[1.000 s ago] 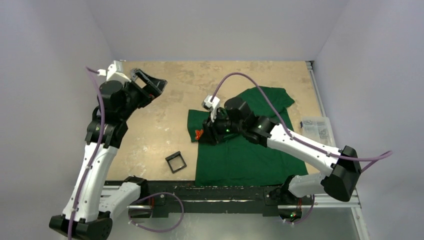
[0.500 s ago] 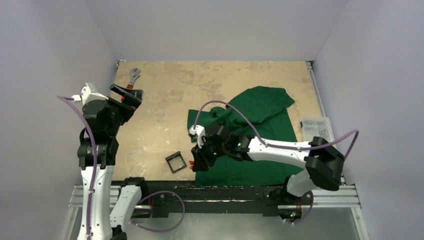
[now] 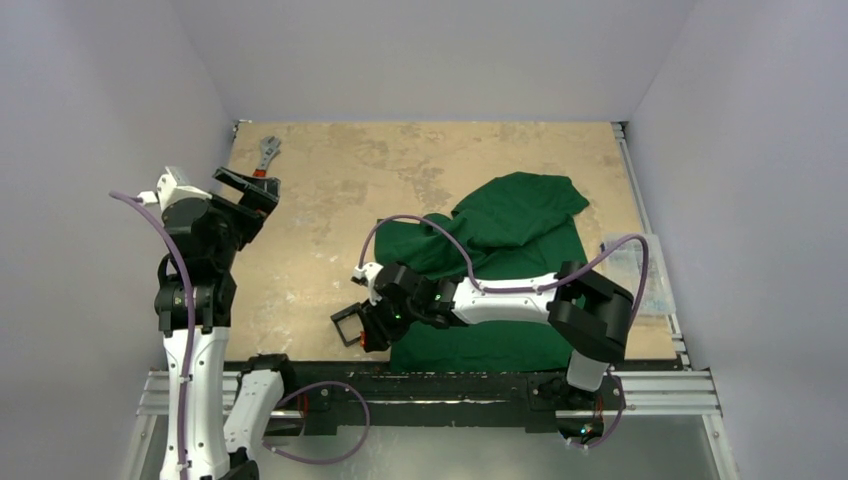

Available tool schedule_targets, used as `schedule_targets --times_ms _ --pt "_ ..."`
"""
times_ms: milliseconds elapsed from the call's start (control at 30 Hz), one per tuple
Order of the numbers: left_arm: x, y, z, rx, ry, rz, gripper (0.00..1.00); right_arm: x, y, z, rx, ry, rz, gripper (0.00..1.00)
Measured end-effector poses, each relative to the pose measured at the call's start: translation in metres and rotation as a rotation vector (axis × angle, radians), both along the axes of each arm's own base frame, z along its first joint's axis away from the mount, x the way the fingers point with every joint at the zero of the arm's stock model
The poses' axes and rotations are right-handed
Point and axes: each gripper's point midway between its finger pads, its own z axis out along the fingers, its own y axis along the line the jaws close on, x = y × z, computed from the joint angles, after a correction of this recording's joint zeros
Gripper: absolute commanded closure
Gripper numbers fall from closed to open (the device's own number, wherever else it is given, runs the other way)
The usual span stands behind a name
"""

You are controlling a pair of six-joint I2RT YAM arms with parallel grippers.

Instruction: Remove the brooch from the garment

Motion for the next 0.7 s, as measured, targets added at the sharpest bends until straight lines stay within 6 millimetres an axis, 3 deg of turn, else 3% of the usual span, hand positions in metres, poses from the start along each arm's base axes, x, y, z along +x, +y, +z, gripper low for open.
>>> schedule_targets --times_ms 367,700 --pt "0.01 -0.003 -0.011 -0.035 0.043 -0.009 0.0 0.016 0.02 -0.017 -0.048 0.023 -0.089 0.76" --pt "0.008 -0.006 -0.01 -0.057 0.036 -0.019 0.0 0.029 0.028 -0.024 -0.086 0.013 -0.167 0.77"
